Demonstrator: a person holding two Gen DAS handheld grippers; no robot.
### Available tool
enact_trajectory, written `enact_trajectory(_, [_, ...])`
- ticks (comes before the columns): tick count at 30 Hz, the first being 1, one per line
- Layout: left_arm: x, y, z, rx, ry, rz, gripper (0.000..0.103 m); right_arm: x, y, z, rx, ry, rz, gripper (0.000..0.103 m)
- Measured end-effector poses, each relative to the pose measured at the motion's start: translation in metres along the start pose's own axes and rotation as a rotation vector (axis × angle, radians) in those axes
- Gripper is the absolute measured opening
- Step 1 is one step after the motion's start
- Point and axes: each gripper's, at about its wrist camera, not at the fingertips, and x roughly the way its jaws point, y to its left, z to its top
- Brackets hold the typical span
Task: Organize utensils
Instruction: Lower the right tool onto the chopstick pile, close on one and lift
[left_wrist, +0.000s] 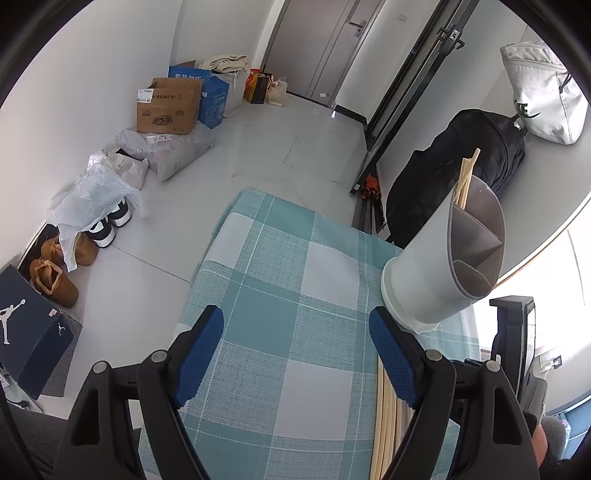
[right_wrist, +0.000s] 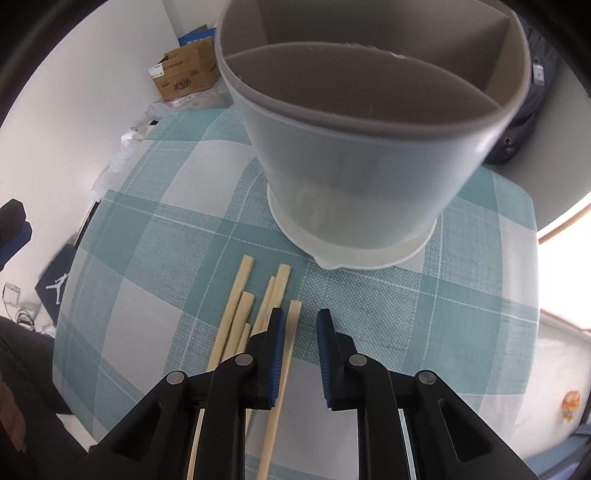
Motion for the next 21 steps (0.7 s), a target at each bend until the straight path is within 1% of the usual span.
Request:
enact_trajectory(3, [0.0,0.0,0.0,-0.008,0.008,-0.007,0.078,-0.004,-0.002,-0.004,-0.011,-0.002,-0.021,0.011])
enact_trajectory(10, [0.002,0.0,-0.001,0.004,0.014,0.009,0.078,0.001,0.009,0.006,-0.021,-0.011,-0.056,0.013])
enact_trajectory(12, [0.005,0.001,-0.002,0.009,0.025,0.021,0.078,0.002,0.011,0.007,-0.012,-0.019,-0.054,0.008])
enact_trajectory(14, [0.01,0.003,-0.004,0.009,0.043,0.032,0.078,0.0,0.006,0.006,0.014,-0.029,-0.021,0.005])
enact_trajectory(16, [0.014,0.004,-0.006,0.007,0.065,0.036,0.078,-0.006,0.0,0.003,0.038,-0.054,0.006,0.005])
enact_trajectory(21, [0.029,-0.006,-0.014,0.047,0.168,0.043,0.078,-0.047,-0.026,-0.009,0.125,-0.185,0.096,0.005])
